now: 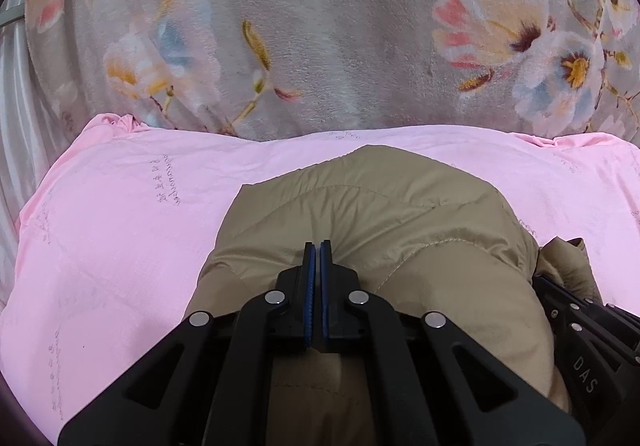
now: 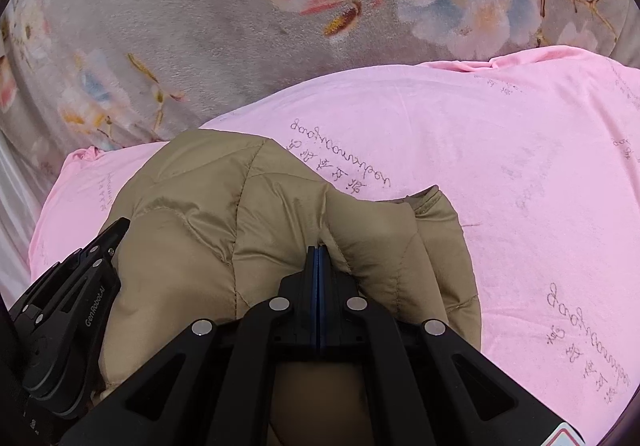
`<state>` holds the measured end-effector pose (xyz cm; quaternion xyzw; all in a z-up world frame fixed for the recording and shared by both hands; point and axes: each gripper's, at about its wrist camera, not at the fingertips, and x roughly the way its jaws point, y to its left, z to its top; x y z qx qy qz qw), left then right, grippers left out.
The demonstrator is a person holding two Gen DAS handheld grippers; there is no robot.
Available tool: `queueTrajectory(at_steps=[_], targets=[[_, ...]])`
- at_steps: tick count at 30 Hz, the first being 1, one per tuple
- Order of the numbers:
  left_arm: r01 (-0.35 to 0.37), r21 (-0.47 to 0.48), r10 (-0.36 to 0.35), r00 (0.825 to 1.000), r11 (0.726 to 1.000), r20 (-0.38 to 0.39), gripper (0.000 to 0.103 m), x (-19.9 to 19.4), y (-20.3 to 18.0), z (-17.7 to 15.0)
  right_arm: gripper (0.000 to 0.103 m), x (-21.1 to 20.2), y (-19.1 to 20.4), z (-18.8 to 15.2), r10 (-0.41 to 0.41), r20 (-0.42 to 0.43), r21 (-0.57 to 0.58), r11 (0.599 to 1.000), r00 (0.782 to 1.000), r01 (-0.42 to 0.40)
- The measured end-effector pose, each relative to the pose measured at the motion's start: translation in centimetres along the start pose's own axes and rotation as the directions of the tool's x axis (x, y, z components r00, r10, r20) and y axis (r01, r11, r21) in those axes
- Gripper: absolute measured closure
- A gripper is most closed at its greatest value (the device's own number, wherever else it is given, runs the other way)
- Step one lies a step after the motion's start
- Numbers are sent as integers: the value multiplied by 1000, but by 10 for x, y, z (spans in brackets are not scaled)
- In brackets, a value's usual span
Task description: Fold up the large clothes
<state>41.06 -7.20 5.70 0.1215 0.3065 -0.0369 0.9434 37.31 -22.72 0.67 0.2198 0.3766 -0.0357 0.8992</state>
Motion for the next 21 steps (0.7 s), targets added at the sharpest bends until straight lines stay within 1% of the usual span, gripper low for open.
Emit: queueTrajectory(at_steps=[6, 11, 13, 15, 16, 17, 18, 19, 20, 21], targets=[[-2, 1, 2, 1000, 1000, 1, 103, 2, 0, 1, 103, 2, 0, 0, -1, 0, 4, 1000, 1000, 1], [-33, 17, 33, 999, 999, -1, 102, 4, -4, 2, 103, 0, 1, 0, -9, 1, -1, 1000, 1000, 9], [-40, 22, 40, 999, 999, -2, 101, 1, -4, 2, 103, -4, 2, -1, -23, 5, -15, 1000, 1000, 23], [-44, 40, 45, 999, 998, -16, 99, -7, -2, 0, 103, -20, 5, -4, -46, 8, -38, 998, 999, 47], [-50, 46, 51, 999, 998, -19, 94, -13, -1, -3, 99, -34, 7, -8, -45, 16, -45, 998, 999, 46], [-49, 43, 50, 999, 998, -18, 86, -23, 2, -5, 97, -47, 9, -12, -37, 30, -57, 998, 999, 38], [-31, 24, 31, 999, 999, -9, 81, -39, 8, -10, 94, -62, 11, -17, -29, 44, -72, 997, 999, 32], [-15, 10, 15, 1000, 1000, -5, 69, -51, 13, -14, 93, -77, 15, -24, -15, 47, -97, 995, 999, 19], [0, -5, 0, 1000, 1000, -10, 65, -65, 19, -19, 93, -87, 17, -30, -4, 42, -115, 993, 999, 9], [24, -21, -25, 999, 999, -20, 65, -76, 25, -26, 93, -95, 18, -38, 1, 31, -132, 991, 1000, 3]])
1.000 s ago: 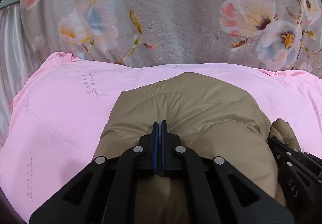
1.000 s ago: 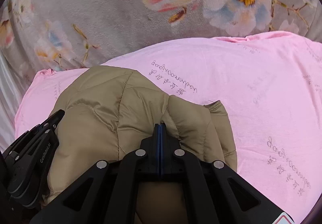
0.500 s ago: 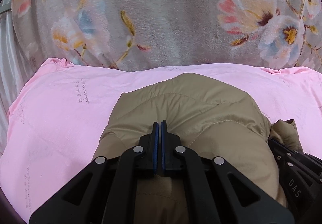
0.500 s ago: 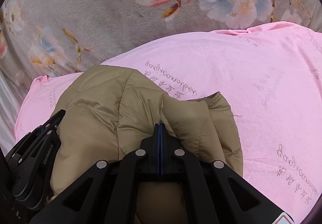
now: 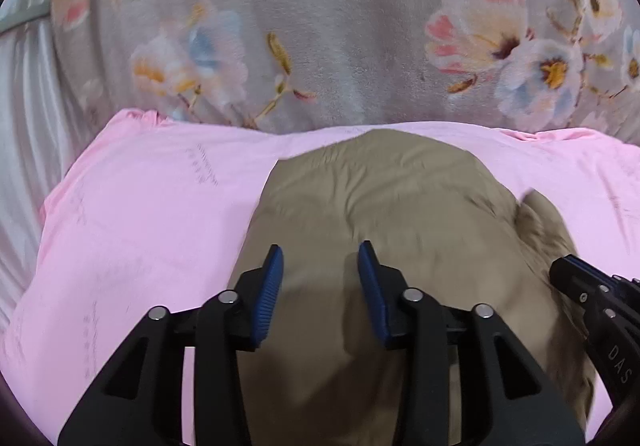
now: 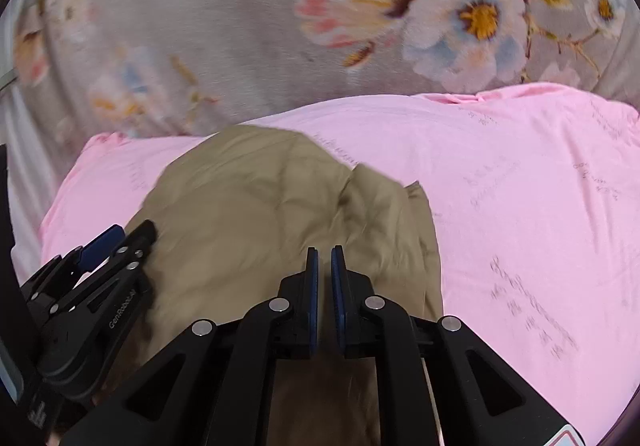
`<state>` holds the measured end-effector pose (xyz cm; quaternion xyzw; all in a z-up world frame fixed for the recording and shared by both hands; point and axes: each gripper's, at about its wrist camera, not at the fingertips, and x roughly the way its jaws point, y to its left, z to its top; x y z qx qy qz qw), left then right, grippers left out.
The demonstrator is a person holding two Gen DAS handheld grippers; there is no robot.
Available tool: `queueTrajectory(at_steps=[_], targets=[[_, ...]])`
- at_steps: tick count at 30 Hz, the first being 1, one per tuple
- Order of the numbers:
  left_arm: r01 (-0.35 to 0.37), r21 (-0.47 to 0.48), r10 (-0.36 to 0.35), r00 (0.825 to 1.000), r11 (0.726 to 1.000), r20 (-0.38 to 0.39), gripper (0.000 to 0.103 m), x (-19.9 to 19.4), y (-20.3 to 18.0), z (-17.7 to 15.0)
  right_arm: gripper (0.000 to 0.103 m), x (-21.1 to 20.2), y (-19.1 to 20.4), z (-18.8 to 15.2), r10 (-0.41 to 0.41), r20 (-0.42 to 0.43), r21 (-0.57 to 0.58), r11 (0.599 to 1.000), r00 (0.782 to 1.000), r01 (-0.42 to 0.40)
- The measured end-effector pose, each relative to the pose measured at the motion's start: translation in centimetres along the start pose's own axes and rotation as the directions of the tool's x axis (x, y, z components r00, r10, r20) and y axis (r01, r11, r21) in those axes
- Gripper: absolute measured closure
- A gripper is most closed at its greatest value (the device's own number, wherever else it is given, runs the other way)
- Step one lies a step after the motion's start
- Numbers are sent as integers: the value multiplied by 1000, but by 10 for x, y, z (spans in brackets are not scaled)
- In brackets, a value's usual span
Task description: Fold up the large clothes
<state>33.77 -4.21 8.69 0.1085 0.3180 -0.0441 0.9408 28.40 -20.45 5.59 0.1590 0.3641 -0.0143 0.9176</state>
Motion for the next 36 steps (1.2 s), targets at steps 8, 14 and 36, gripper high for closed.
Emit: queueTrajectory(at_steps=[8, 14, 36], targets=[[-43, 67, 45, 999, 997, -25, 65, -26, 0, -41, 95, -15, 8, -39, -80, -52, -76, 994, 995, 76], [33, -10, -33, 998, 999, -50, 49, -64, 18, -65, 68, -67, 19, -80, -93, 15, -131, 987, 996, 94], [-94, 14, 95, 992, 995, -87, 5, -139, 9, -155, 17, -113, 12, -170, -190, -30, -80, 979, 981, 187]])
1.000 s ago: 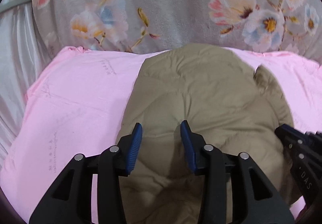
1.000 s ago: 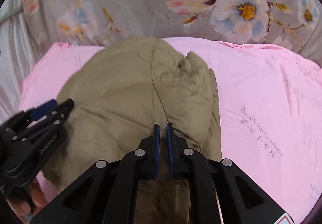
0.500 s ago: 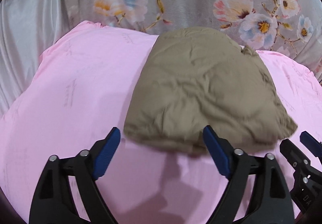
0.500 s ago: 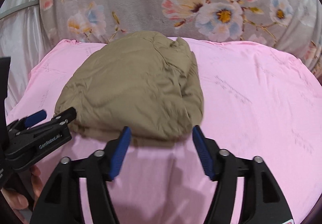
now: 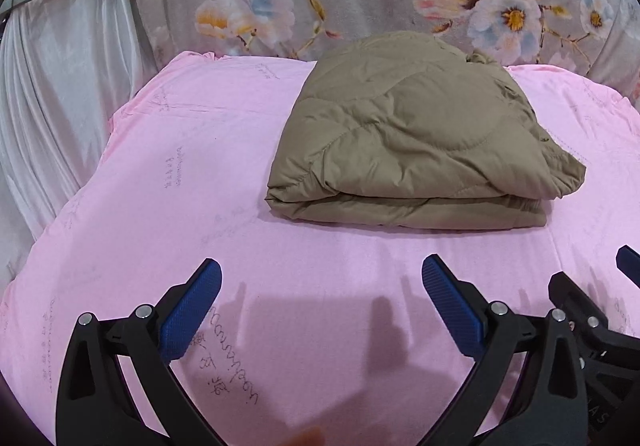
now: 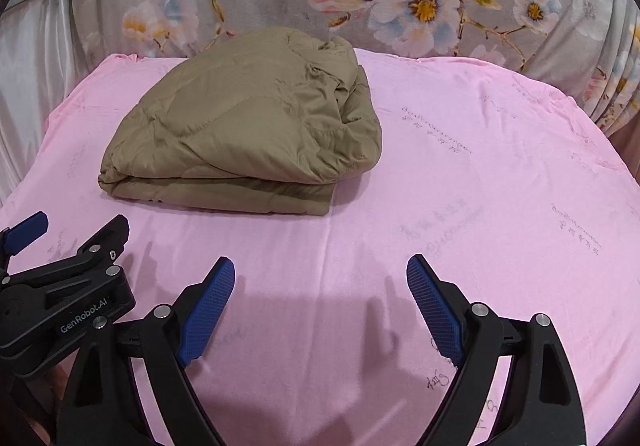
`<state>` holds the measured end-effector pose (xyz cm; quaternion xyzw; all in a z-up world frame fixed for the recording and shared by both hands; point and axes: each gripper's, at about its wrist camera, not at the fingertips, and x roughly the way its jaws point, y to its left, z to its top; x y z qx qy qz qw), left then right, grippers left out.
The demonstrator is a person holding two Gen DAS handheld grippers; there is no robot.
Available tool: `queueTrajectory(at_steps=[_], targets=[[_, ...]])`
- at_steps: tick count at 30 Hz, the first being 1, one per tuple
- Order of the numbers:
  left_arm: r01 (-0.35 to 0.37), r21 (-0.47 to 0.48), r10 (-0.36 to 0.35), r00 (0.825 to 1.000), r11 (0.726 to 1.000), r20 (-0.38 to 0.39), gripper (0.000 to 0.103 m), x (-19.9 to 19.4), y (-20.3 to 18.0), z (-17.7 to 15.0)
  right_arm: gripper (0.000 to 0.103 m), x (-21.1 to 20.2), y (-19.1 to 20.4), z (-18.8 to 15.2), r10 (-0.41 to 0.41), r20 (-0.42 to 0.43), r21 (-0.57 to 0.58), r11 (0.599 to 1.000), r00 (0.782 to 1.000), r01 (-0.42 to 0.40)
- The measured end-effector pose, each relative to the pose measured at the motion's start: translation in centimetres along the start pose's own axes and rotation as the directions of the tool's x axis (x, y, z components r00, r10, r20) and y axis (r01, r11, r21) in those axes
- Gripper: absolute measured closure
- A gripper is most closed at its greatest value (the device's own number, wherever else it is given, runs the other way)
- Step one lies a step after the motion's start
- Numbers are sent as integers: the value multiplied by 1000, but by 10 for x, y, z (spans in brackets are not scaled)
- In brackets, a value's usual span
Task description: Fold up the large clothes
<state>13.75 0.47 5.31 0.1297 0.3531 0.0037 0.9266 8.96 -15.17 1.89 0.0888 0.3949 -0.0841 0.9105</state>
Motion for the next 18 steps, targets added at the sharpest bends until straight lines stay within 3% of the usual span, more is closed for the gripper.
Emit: queueTrajectory(at_steps=[18], targets=[[-3, 19, 3, 1000, 1000, -1, 5, 3, -4, -1, 17, 2, 2, -2, 0, 3, -10, 1000, 1000, 0]])
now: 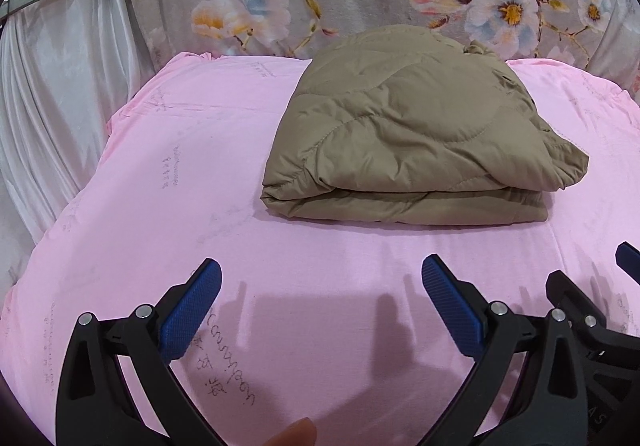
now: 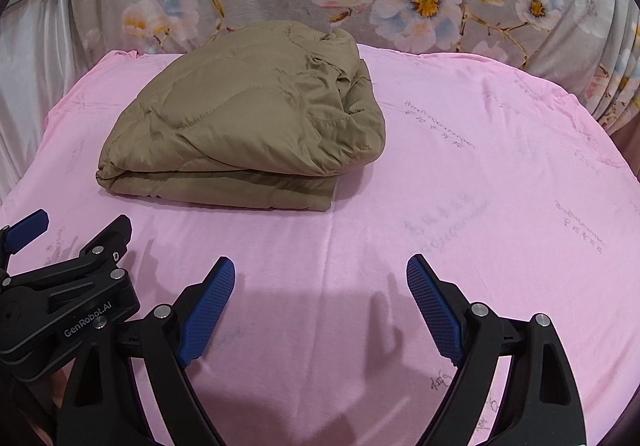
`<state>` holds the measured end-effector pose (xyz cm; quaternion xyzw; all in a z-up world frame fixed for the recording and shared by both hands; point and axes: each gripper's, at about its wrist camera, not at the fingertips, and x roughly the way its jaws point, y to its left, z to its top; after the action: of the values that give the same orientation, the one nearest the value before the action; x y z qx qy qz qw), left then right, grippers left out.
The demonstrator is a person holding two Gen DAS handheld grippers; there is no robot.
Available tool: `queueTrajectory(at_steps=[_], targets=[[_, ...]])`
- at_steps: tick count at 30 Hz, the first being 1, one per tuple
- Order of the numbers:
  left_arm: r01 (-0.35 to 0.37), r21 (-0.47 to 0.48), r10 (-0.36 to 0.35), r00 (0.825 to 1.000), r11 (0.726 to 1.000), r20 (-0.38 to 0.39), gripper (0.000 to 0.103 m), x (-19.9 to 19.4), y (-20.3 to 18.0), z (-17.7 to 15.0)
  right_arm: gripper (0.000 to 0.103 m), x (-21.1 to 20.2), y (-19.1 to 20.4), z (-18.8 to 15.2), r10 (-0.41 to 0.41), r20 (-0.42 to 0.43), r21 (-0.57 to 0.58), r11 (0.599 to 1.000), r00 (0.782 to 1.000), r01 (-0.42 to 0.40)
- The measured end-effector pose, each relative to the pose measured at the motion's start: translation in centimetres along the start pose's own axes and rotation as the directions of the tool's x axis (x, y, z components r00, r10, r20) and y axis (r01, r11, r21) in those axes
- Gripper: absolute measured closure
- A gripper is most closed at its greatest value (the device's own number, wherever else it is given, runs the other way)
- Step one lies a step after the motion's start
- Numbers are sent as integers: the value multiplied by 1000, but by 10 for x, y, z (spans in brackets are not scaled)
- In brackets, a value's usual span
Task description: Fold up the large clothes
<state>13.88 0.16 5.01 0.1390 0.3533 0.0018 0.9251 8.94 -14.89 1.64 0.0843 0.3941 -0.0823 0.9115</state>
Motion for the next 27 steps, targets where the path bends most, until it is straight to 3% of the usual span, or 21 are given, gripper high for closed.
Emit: queueTrajectory(at_steps=[27], targets=[[0, 1, 0, 1000, 1000, 1, 5, 1, 2, -1, 17, 0, 0, -1, -7, 0, -1, 1000, 1000, 7]])
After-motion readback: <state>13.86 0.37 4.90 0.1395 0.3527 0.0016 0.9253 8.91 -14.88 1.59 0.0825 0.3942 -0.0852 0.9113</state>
